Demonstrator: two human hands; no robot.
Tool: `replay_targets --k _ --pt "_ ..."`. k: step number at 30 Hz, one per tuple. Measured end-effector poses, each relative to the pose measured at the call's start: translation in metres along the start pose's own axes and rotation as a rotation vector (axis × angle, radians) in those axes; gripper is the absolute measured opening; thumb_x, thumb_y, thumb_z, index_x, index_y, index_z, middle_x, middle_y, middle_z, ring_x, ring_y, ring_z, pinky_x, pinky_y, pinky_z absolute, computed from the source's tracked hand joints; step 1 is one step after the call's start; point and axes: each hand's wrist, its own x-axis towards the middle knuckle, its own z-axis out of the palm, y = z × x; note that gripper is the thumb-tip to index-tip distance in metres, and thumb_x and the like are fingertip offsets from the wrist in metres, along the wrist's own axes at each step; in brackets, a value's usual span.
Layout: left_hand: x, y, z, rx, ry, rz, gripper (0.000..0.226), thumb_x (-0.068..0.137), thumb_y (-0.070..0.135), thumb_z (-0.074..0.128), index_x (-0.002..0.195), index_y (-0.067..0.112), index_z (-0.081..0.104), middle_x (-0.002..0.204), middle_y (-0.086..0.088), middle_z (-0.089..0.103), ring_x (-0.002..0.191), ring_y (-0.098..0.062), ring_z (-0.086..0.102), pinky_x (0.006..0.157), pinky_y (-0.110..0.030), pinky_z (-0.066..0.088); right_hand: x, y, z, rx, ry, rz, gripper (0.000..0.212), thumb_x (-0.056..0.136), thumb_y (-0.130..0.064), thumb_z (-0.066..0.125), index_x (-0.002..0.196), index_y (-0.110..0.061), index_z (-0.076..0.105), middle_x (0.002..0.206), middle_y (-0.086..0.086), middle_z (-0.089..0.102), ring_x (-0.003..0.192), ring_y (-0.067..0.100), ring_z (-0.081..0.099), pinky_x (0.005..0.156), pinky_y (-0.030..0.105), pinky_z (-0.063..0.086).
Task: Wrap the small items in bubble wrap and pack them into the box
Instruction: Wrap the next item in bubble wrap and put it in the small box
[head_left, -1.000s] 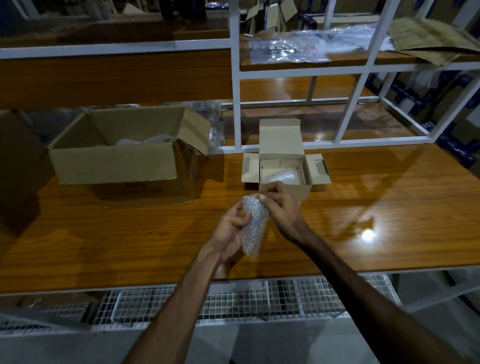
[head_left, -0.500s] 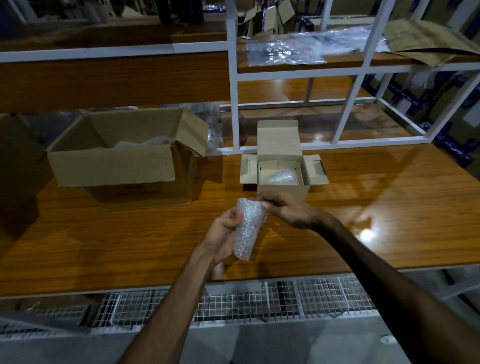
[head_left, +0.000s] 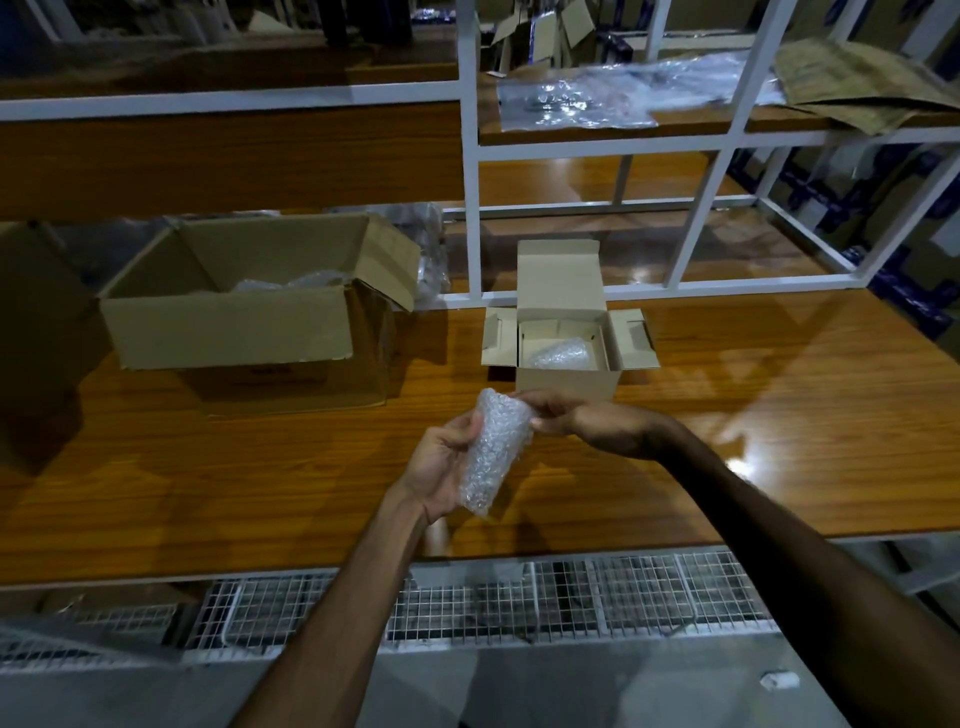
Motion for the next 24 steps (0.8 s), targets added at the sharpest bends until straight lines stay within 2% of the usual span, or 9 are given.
replay_targets --k 2,6,9,12,15,18,20,22,24 --pt "-0.001 0.001 0.000 -0.004 0.000 -0.007 0.039 0.099 0.020 0.056 0.132 0.006 0.071 0.125 -0.022 0.066 0.098 -0.031 0.070 0.081 -0.037 0.062 -0.001 0.001 -0.003 -0.089 0.042 -0.073 0.040 0.105 -0.004 0.052 0.145 -0.010 0.052 0.137 0.011 0.059 0.126 0.017 0.059 0.105 0.030 0.052" --pt "-0.001 0.001 0.003 0.006 0.021 -0.005 0.041 0.094 0.027 0.064 0.129 0.008 0.073 0.119 -0.021 0.067 0.090 -0.030 0.067 0.074 -0.035 0.060 -0.001 0.005 0.005 -0.242 0.195 -0.129 0.028 0.105 -0.022 0.058 0.132 -0.022 0.062 0.126 -0.005 0.066 0.121 0.009 0.061 0.104 0.041 0.052" --pt "-0.001 -0.001 0.007 0.049 0.076 0.007 0.041 0.099 0.026 0.057 0.134 0.007 0.067 0.112 -0.022 0.069 0.084 -0.029 0.067 0.067 -0.034 0.060 0.002 0.008 0.013 -0.238 0.242 -0.146 0.026 0.106 -0.033 0.056 0.128 -0.024 0.065 0.120 -0.008 0.069 0.115 0.010 0.064 0.098 0.039 0.054" --pt "0.001 -0.003 0.010 0.152 0.134 0.043 0.044 0.102 0.023 0.049 0.142 0.006 0.055 0.117 -0.025 0.068 0.086 -0.030 0.070 0.067 -0.033 0.062 0.003 0.011 0.020 -0.256 0.264 -0.133 0.025 0.106 -0.047 0.049 0.120 -0.035 0.066 0.112 -0.011 0.070 0.104 0.011 0.068 0.091 0.038 0.053" --pt "0.004 -0.005 0.013 0.224 0.133 0.076 0.051 0.099 0.027 0.055 0.147 0.008 0.054 0.122 -0.022 0.068 0.094 -0.030 0.070 0.074 -0.035 0.059 0.004 0.009 0.029 -0.149 0.263 -0.089 0.035 0.109 -0.043 0.041 0.116 -0.023 0.070 0.108 -0.003 0.072 0.098 0.012 0.069 0.086 0.028 0.055" --pt "0.006 -0.008 0.015 0.273 0.158 0.083 0.046 0.100 0.025 0.051 0.143 0.009 0.056 0.116 -0.017 0.070 0.089 -0.026 0.069 0.072 -0.033 0.058 0.005 0.002 0.035 -0.022 0.293 -0.025 0.048 0.111 -0.043 0.032 0.116 -0.014 0.071 0.109 0.004 0.073 0.096 0.009 0.071 0.084 0.020 0.055" --pt "0.007 -0.010 0.017 0.334 0.157 0.077 0.040 0.102 0.021 0.048 0.141 0.012 0.056 0.114 -0.016 0.069 0.087 -0.024 0.069 0.070 -0.032 0.058 0.008 0.002 0.039 -0.070 0.312 0.028 0.055 0.104 -0.059 0.032 0.115 -0.024 0.072 0.110 0.001 0.074 0.097 0.012 0.070 0.091 0.032 0.056" --pt "0.008 -0.013 0.021 0.446 0.135 0.066 0.040 0.103 0.019 0.049 0.142 0.015 0.056 0.116 -0.016 0.068 0.088 -0.023 0.068 0.068 -0.032 0.058 0.011 0.007 0.042 -0.204 0.377 0.099 0.060 0.097 -0.075 0.029 0.107 -0.036 0.074 0.107 -0.005 0.075 0.099 0.012 0.069 0.100 0.052 0.052" --pt "0.012 -0.014 0.025 0.544 0.163 0.078 0.041 0.106 0.014 0.047 0.146 0.013 0.054 0.126 -0.016 0.067 0.097 -0.024 0.069 0.073 -0.031 0.059 0.015 0.012 0.046 -0.263 0.472 0.151 0.064 0.091 -0.081 0.026 0.097 -0.039 0.073 0.097 -0.005 0.075 0.095 0.012 0.068 0.104 0.061 0.046"
